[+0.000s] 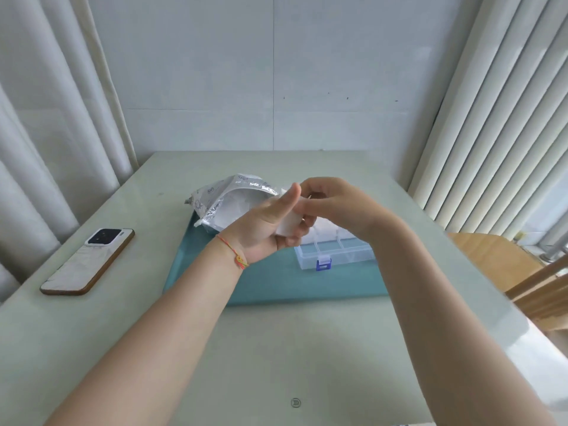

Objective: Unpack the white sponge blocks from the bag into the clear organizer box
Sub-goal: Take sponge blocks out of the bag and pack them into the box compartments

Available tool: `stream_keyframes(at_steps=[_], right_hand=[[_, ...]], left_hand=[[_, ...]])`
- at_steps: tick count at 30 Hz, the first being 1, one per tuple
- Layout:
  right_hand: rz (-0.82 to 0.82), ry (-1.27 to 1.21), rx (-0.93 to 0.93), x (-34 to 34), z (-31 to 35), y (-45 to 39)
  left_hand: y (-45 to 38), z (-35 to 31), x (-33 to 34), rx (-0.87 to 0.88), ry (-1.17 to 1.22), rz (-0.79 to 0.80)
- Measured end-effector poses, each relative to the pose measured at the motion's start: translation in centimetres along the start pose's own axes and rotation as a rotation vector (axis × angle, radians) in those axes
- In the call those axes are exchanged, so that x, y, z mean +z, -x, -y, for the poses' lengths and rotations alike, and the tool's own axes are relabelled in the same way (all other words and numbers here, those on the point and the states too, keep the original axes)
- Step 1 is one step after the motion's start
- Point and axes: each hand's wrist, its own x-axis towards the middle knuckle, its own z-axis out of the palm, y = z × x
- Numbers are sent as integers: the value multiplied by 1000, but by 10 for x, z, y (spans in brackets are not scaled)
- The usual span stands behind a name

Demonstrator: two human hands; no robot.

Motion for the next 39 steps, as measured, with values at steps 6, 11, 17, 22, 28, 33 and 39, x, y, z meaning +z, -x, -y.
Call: stream_keyframes(at_steps=[6, 11, 17, 22, 28, 33, 39], right_hand=[[-409, -39, 55, -74, -40, -6], [-457, 134, 157, -104, -89, -14], [-337, 275, 238, -112, -117, -29], [-177, 364, 256, -112, -121, -38], [-42, 526, 313, -109, -121, -41], [-54, 717, 321, -100, -119, -43], [-107, 1101, 245, -85, -110, -41]], left_hand=[[-61, -5, 36, -137, -254, -409], [-98, 27, 46, -197, -1237, -250], [-119, 37, 42, -347, -1545, 0], [-121, 27, 34, -371, -1619, 126], [-120, 29, 34, -361, -1600, 115], [-122, 35, 34, -343, -1538, 21], [-121, 36, 36, -354, -1527, 5]])
